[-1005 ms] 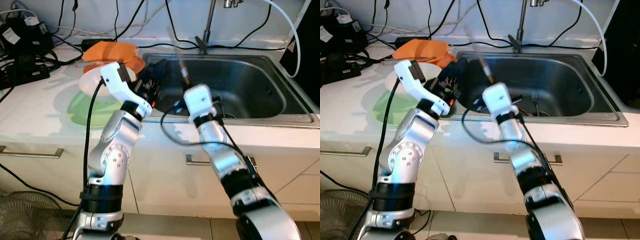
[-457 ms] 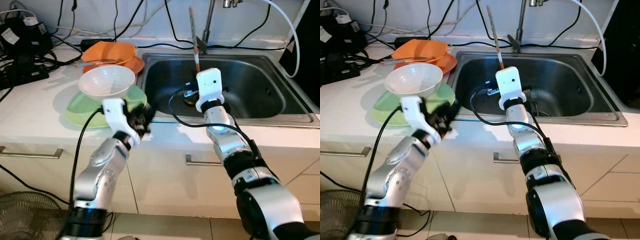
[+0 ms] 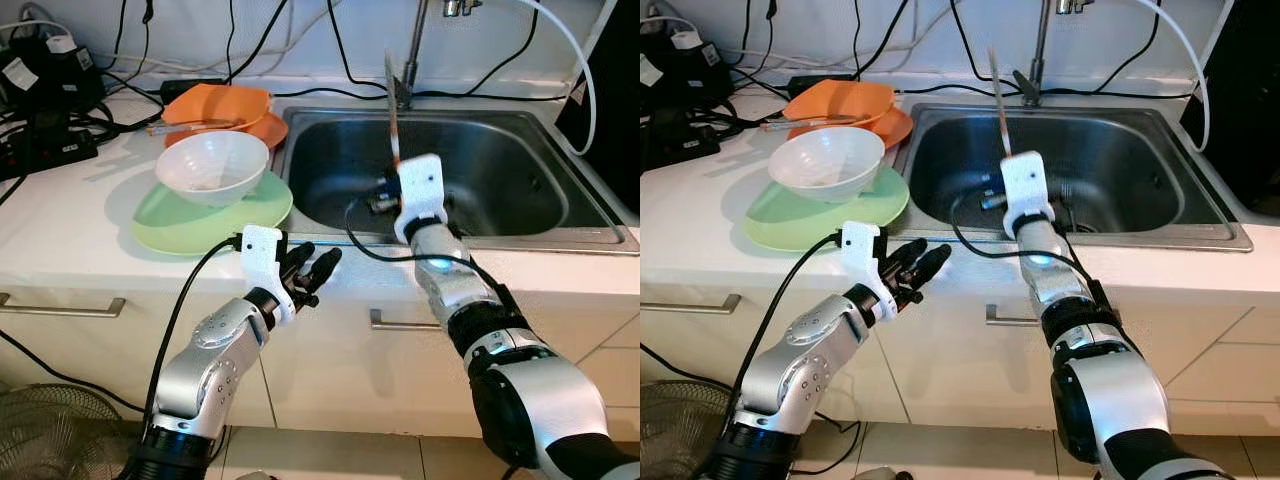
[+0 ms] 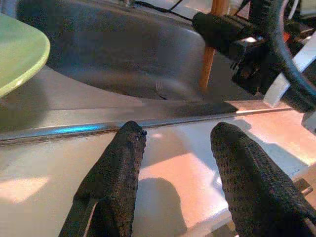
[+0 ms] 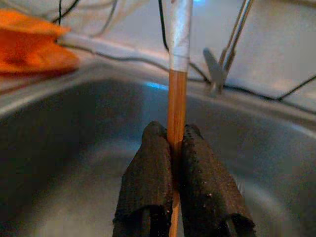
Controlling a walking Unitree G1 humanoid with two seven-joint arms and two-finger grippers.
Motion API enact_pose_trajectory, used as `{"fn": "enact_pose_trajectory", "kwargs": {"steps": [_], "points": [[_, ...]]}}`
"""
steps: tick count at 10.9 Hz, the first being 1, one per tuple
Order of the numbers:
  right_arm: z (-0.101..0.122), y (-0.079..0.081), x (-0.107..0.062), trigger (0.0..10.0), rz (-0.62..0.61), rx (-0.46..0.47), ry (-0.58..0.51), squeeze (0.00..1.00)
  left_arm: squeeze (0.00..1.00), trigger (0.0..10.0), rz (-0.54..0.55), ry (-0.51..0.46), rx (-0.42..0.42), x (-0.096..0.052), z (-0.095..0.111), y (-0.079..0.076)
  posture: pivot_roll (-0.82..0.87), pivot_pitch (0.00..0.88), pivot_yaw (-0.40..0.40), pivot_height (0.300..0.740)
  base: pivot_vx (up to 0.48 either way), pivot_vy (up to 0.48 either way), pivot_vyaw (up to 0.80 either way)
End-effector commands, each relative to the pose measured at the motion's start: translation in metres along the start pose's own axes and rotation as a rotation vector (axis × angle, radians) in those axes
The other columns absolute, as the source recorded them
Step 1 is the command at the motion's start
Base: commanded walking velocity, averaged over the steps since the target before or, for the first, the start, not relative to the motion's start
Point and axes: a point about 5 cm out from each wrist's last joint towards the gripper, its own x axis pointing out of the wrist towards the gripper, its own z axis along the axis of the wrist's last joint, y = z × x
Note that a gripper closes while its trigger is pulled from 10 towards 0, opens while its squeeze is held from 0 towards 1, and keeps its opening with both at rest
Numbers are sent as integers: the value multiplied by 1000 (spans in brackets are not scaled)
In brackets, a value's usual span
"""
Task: Kitchen organization
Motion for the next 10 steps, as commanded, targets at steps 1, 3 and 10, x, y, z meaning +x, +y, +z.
{"fn": "enact_pose_trajectory", "kwargs": {"steps": [1, 3, 10], "points": [[1, -1, 2, 10000, -2, 20, 9, 0, 0, 10000, -10, 19, 29, -2, 0, -1, 172, 0, 27, 740, 0, 0, 0], [-10, -1, -3, 10000, -15, 36, 50, 0, 0, 10000, -15, 37, 67, -2, -2, -3, 168, 0, 30, 740, 0, 0, 0], [-32, 0, -14, 10000, -10, 66, 105, 1000, 0, 10000, -47, 61, 88, -5, -7, -11, 166, 0, 42, 740, 0, 0, 0]]}}
